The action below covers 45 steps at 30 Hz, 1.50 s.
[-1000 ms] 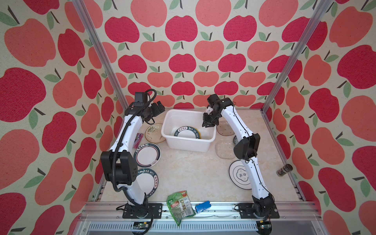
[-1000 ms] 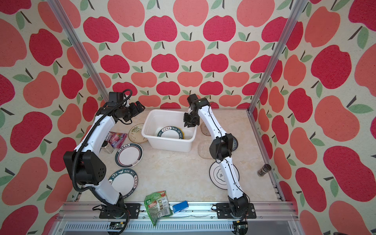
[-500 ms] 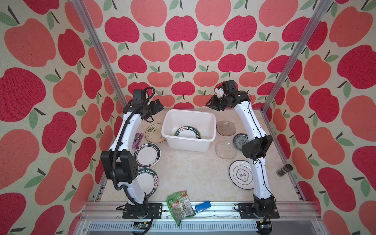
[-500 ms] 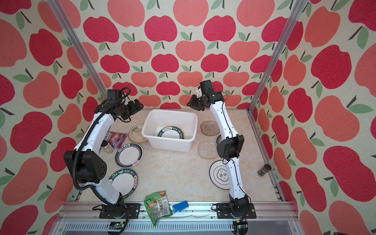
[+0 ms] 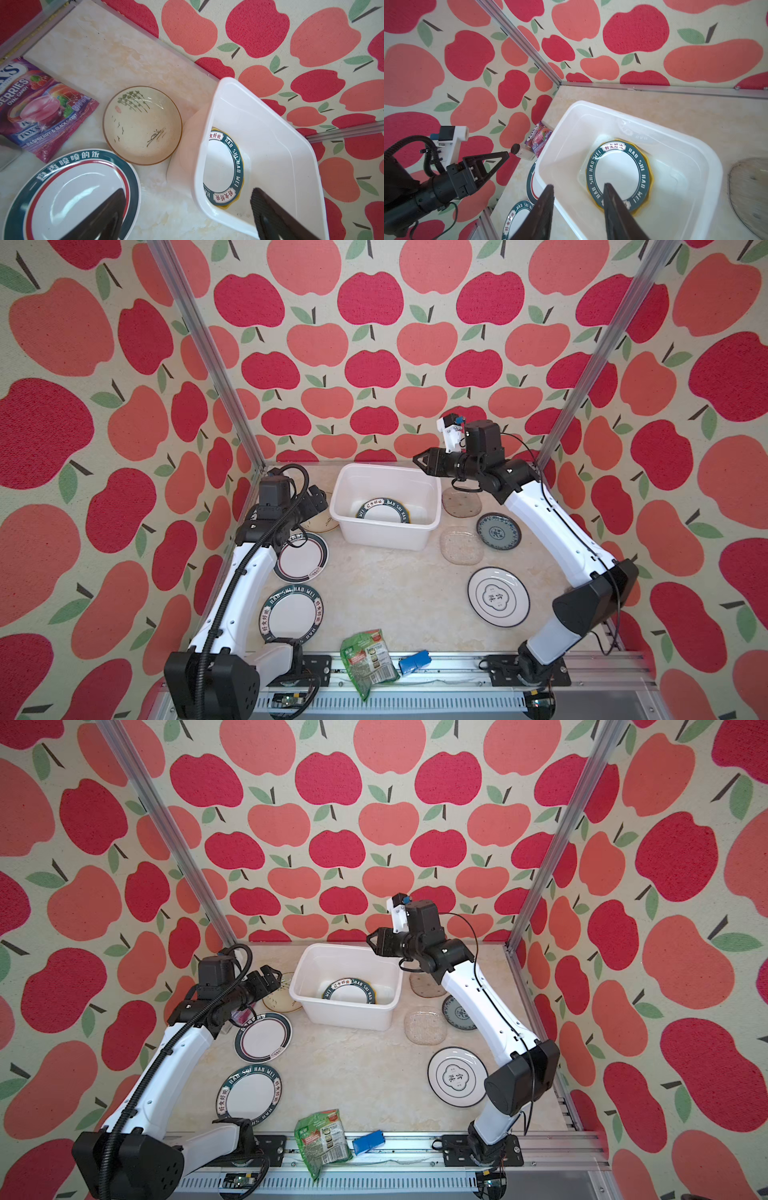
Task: Place the plates into the plastic bin on the countertop
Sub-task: Pick up the plate from the bottom-right of the table.
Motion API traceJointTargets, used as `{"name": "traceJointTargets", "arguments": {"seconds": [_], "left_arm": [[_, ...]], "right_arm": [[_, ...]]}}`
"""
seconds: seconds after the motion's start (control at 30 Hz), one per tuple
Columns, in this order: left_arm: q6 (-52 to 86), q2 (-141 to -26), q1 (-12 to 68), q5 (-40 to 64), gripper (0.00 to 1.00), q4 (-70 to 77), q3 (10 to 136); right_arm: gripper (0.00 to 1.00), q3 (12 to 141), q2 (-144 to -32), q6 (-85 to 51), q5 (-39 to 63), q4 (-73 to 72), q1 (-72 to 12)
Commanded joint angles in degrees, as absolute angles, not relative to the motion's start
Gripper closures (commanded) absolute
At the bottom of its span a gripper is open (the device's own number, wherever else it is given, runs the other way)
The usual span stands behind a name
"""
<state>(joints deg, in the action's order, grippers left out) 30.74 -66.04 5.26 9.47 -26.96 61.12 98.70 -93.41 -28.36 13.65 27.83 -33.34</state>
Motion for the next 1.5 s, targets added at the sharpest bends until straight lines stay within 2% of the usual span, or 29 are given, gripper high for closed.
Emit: {"name": "traceJointTargets", "arguments": {"seconds": [0.0, 0.13, 0.27, 0.5, 0.67, 0.9, 1.1, 1.2, 1.47], "left_arm": [[30.99, -63.87, 11.5, 9.88, 0.05, -26.61, 57.11], [31.36, -59.82, 24.18, 8.45, 0.06, -28.01, 51.09], [33.59, -59.24, 33.49, 14.61, 0.06, -18.4, 44.76], [33.16, -75.24, 45.75, 17.11, 0.06, -10.88, 52.8], [31.21, -91.64, 49.37, 26.81, 0.08, -8.91, 64.8], [27.69, -105.93, 50.45, 37.17, 0.1, -16.48, 78.14], [26.04, -114.15, 52.46, 37.59, 0.17, -24.54, 85.61], [26.65, -118.51, 52.54, 40.71, 0.24, -25.61, 88.64], [23.63, -127.47, 53.51, 42.93, 0.26, -33.88, 99.33]], "right_arm": [[0.58, 89.37, -86.45, -28.78, 9.86, 24.76, -33.95], [0.58, 77.43, -77.13, -29.64, 6.62, 25.4, -34.37], [0.59, 67.06, -70.11, -30.38, 3.19, 25.09, -34.16], [0.6, 58.12, -63.43, -34.74, 6.56, 23.8, -29.56], [0.6, 55.95, -60.06, -34.68, 6.23, 23.2, -28.0], [0.6, 53.96, -52.38, -34.56, 3.69, 25.9, -24.56], [0.61, 51.93, -49.3, -36.26, 7.52, 25.29, -19.11], [0.62, 51.84, -50.07, -36.47, 9.71, 24.53, -17.72], [0.65, 51.8, -51.15, -36.38, 11.85, 23.33, -16.44]]}}
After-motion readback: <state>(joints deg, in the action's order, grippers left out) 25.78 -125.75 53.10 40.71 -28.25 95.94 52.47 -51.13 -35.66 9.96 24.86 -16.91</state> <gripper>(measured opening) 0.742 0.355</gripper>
